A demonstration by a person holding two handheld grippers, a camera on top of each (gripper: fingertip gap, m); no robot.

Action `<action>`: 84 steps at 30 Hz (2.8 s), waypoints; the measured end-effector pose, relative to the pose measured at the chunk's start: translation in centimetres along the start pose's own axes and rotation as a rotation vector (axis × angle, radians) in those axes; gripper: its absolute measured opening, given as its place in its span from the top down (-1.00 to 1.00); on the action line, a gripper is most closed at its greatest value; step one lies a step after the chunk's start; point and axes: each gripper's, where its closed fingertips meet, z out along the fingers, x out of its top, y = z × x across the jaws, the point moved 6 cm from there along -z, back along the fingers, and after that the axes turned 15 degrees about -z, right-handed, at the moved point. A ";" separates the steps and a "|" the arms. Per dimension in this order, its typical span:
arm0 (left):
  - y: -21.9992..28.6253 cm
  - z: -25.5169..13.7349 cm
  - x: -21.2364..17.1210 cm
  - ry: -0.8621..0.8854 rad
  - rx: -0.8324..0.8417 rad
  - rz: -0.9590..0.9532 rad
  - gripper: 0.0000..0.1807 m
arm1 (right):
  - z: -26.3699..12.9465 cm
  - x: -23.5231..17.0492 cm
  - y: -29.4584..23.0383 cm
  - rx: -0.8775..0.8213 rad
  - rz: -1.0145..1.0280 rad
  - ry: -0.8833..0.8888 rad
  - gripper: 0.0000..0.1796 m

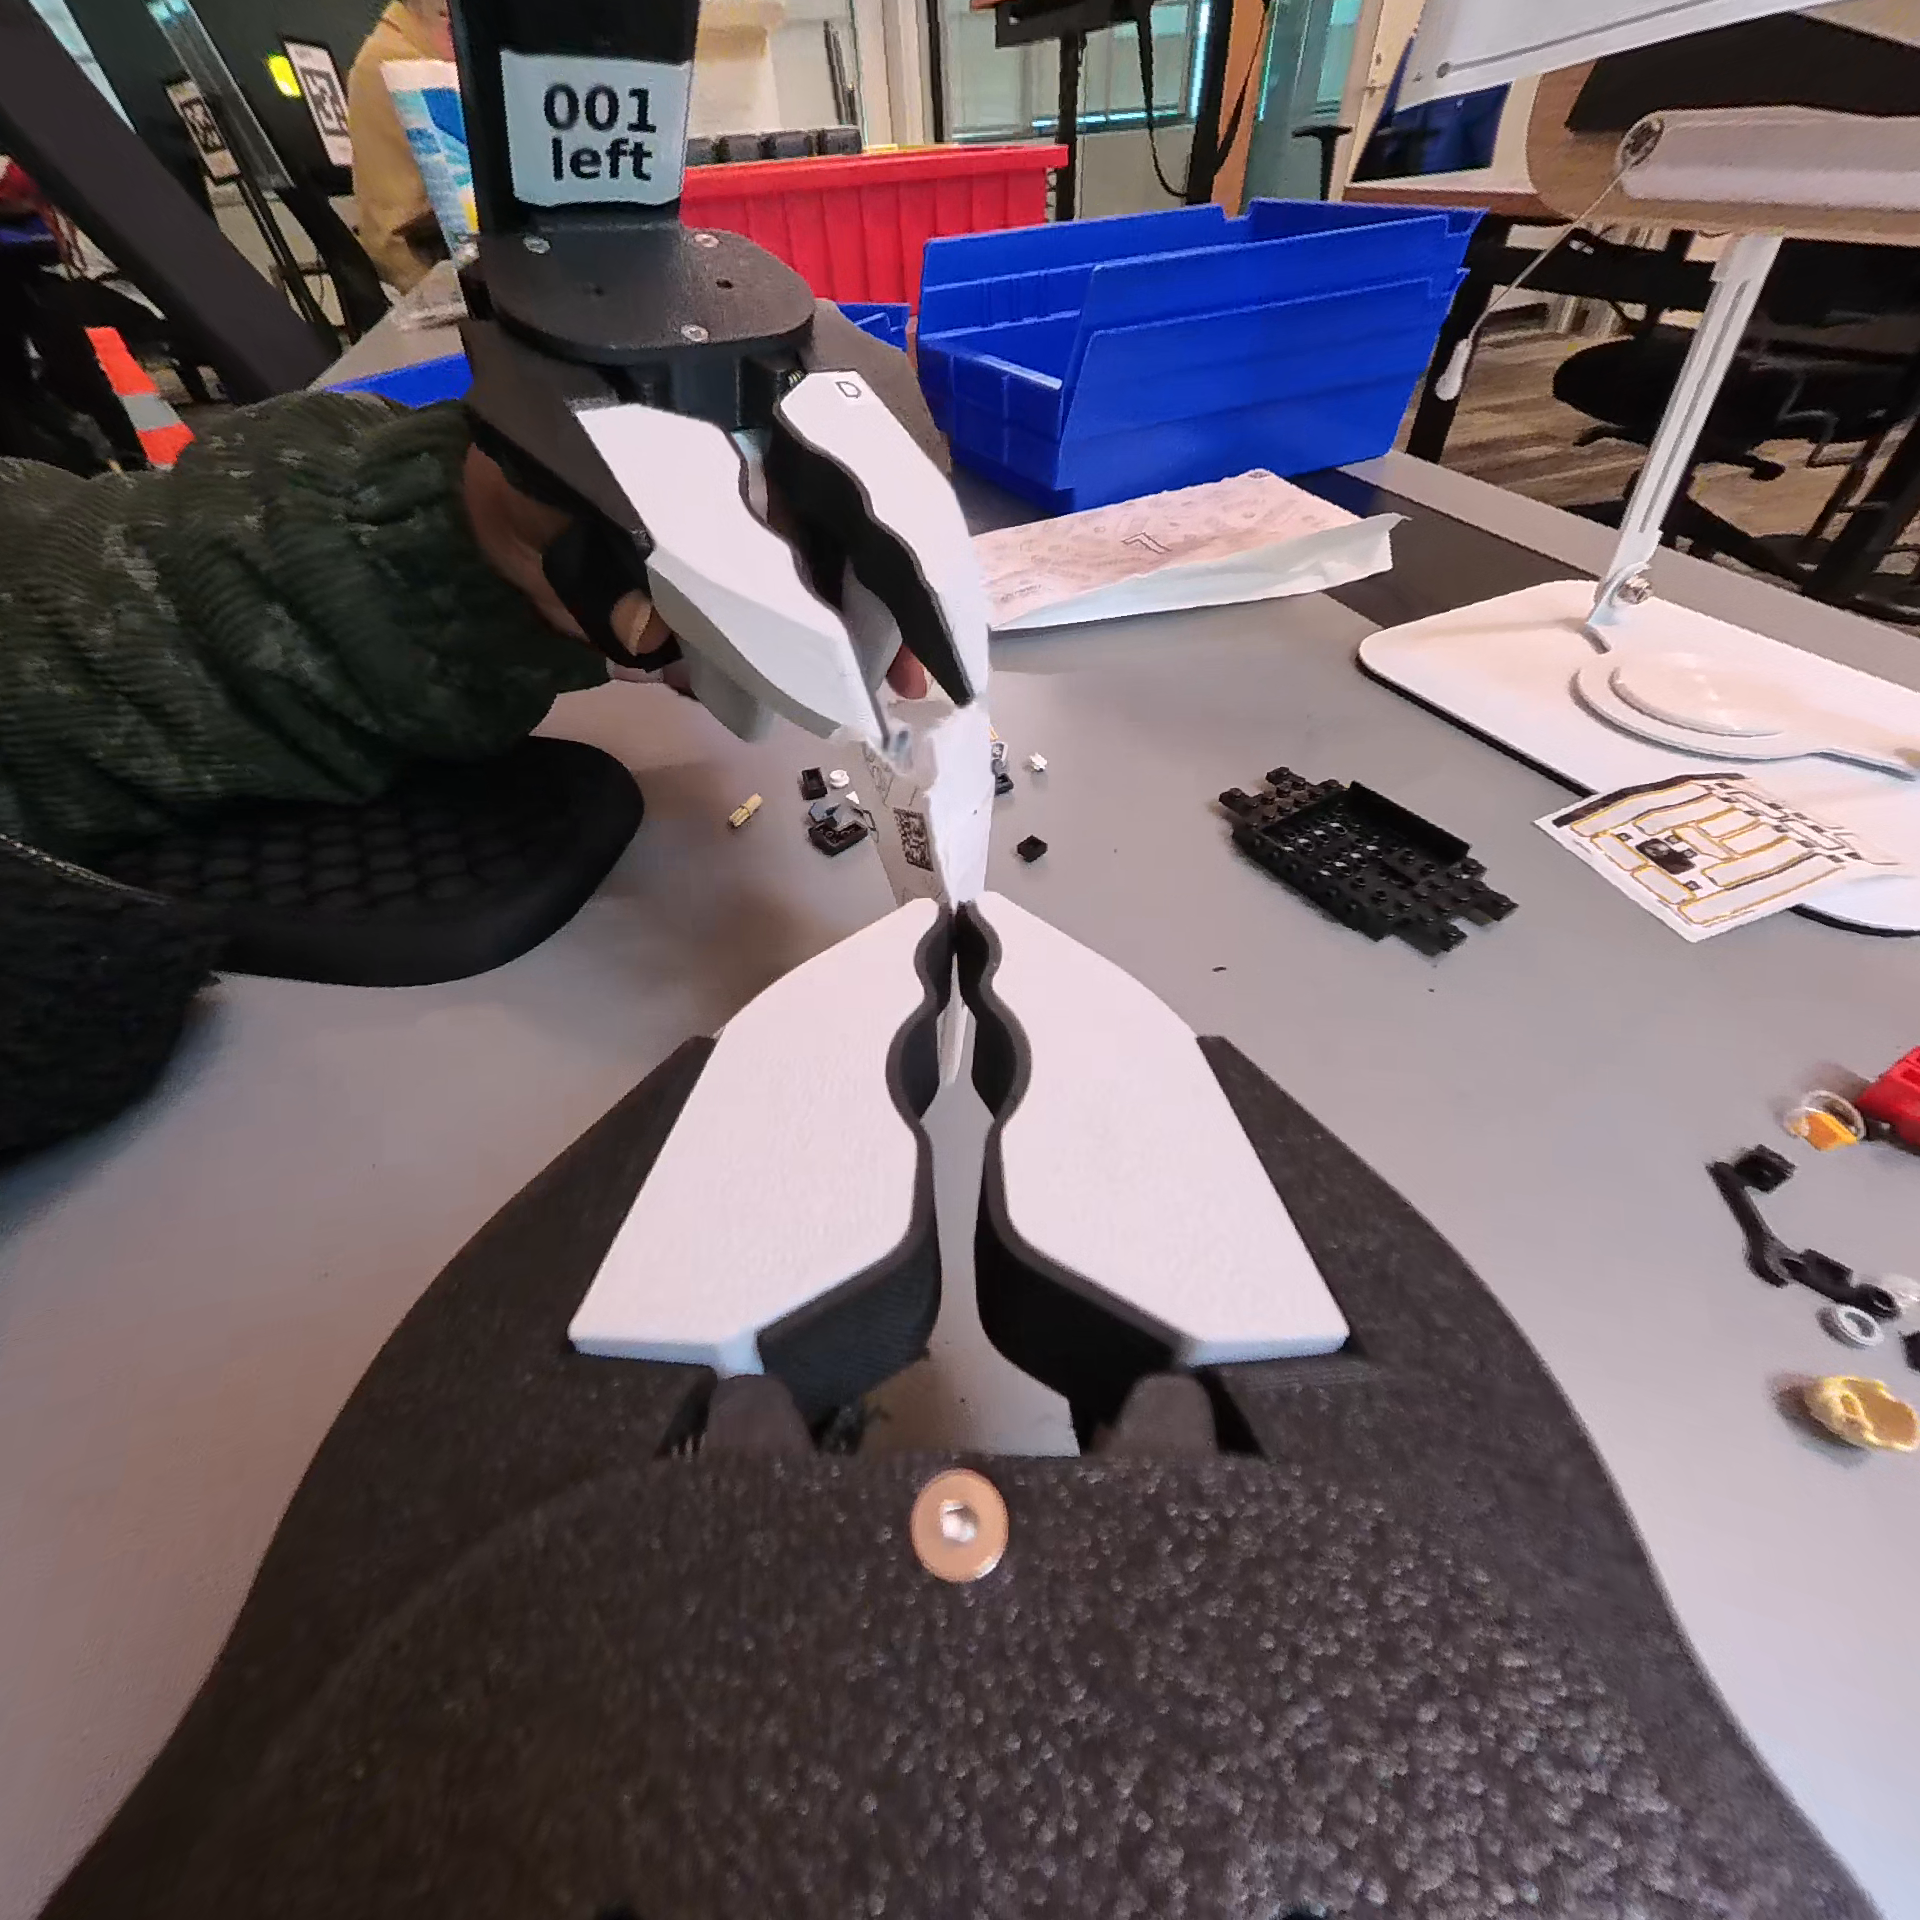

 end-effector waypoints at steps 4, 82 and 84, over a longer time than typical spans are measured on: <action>-1.0 -1.1 0.0 0.023 0.019 -0.019 0.79 | -0.2 0.0 0.3 -0.016 0.008 0.011 1.00; 3.6 -1.6 0.0 0.051 -0.235 0.123 0.69 | -1.4 1.9 -0.7 0.136 0.014 0.282 1.00; 2.1 -2.8 0.6 0.092 -0.163 0.096 0.74 | -1.8 2.0 -0.3 0.121 0.015 0.286 1.00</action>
